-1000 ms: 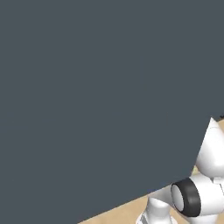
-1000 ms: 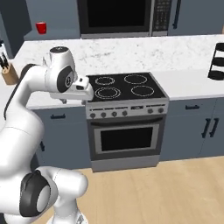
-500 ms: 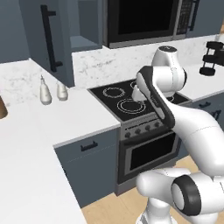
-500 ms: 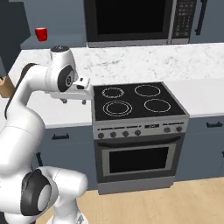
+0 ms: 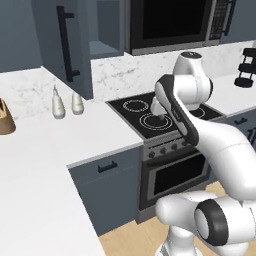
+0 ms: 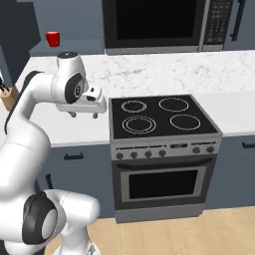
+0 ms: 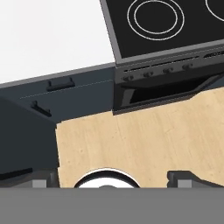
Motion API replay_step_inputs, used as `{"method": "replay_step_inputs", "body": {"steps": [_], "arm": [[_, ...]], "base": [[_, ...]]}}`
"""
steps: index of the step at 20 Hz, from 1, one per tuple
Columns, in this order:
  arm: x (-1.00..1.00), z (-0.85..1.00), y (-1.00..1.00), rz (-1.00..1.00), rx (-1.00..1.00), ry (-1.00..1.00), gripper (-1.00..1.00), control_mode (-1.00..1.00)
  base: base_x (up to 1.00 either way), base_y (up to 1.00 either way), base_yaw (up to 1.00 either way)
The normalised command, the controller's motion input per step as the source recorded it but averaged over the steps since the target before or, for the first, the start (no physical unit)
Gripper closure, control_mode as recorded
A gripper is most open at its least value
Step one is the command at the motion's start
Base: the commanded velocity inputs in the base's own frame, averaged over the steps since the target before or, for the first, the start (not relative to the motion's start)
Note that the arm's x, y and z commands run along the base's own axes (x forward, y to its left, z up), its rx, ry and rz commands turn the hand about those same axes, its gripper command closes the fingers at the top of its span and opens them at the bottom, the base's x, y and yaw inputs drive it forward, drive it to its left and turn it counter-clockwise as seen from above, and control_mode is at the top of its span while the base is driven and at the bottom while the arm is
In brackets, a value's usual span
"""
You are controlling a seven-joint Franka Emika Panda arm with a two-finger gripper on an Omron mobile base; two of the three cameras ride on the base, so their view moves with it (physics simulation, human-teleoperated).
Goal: Gather all objects into one cabinet and sort the glasses and bowls to opposite sides.
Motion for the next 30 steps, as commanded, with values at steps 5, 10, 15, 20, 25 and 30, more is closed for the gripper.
{"method": "replay_step_inputs", "body": {"steps": [5, 10, 15, 20, 25, 30], "arm": [[0.0, 0.0, 0.0, 0.0, 0.0, 0.0, -1.0, 1.0], [0.0, 0.0, 0.0, 0.0, 0.0, 0.0, -1.0, 1.0], [0.0, 0.0, 0.0, 0.0, 0.0, 0.0, -1.0, 1.0], [0.0, 0.0, 0.0, 0.0, 0.0, 0.0, -1.0, 1.0], [0.0, 0.0, 0.0, 0.0, 0.0, 0.0, -1.0, 1.0], [0.0, 0.0, 0.0, 0.0, 0.0, 0.0, -1.0, 1.0]], "base": [[0.35, 0.47, 0.0], [0.74, -0.23, 0.0], [0.78, -0.49, 0.0], [0.11, 0.41, 0.0], [0.01, 0.95, 0.0], [0.18, 0.6, 0.0]]}}
